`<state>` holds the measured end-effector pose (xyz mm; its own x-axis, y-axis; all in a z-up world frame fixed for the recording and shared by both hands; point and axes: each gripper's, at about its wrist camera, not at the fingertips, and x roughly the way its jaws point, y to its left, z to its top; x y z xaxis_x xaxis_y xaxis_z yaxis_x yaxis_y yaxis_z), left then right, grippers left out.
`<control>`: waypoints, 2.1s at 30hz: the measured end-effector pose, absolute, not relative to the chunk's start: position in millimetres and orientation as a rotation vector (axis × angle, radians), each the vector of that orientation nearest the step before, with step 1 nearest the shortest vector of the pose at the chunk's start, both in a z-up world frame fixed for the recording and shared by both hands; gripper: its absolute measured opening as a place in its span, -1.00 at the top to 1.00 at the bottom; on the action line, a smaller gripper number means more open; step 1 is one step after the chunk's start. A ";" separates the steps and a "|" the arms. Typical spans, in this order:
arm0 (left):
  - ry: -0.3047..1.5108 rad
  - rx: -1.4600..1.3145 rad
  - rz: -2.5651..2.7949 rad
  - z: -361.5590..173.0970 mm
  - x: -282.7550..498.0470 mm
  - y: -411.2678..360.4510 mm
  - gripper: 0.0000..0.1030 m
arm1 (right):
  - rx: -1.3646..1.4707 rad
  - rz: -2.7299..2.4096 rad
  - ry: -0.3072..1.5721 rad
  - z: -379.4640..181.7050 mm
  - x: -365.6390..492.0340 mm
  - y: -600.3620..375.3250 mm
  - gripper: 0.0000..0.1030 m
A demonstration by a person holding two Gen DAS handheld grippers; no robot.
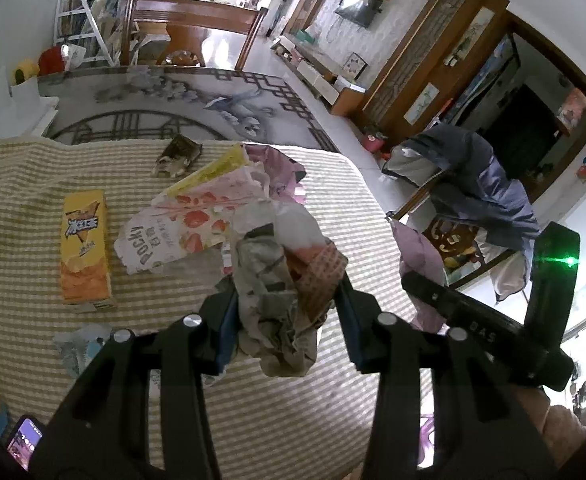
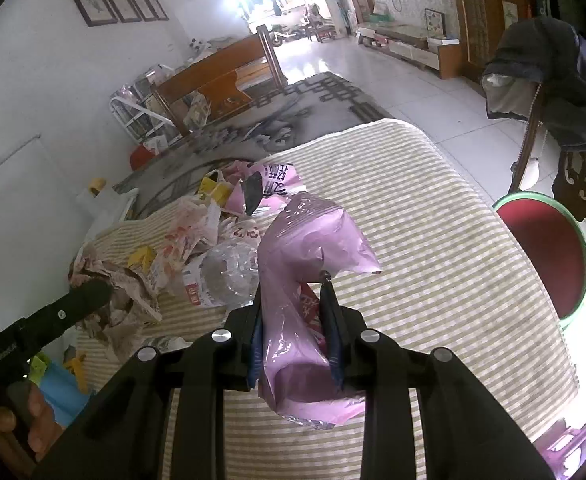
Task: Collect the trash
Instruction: 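Carry the paper and pink bag to the red bin and release both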
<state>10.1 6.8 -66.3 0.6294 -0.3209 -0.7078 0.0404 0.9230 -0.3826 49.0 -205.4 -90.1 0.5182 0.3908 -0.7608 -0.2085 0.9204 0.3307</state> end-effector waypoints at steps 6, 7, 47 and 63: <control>0.875 -0.344 -0.223 -66.9 13.6 -2.8 0.19 | 0.202 0.357 0.949 -87.5 51.9 -213.5 0.50; 0.876 -0.344 -0.223 -67.1 14.4 -4.2 0.20 | 0.201 0.356 0.948 -86.8 52.1 -214.6 0.50; 0.861 -0.261 -0.225 -46.0 87.5 -183.3 0.19 | 0.254 0.327 0.889 -78.3 121.7 -390.9 0.50; 0.946 -0.200 -0.385 -77.0 131.7 -277.7 0.19 | 0.408 0.149 0.915 -98.1 129.8 -502.2 0.50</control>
<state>131.7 -277.7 -77.0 0.5240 -0.4053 -0.7491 0.2323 0.9142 -0.3321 129.8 -502.2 -98.1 0.6059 0.2956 -0.7386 0.0464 0.9137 0.4038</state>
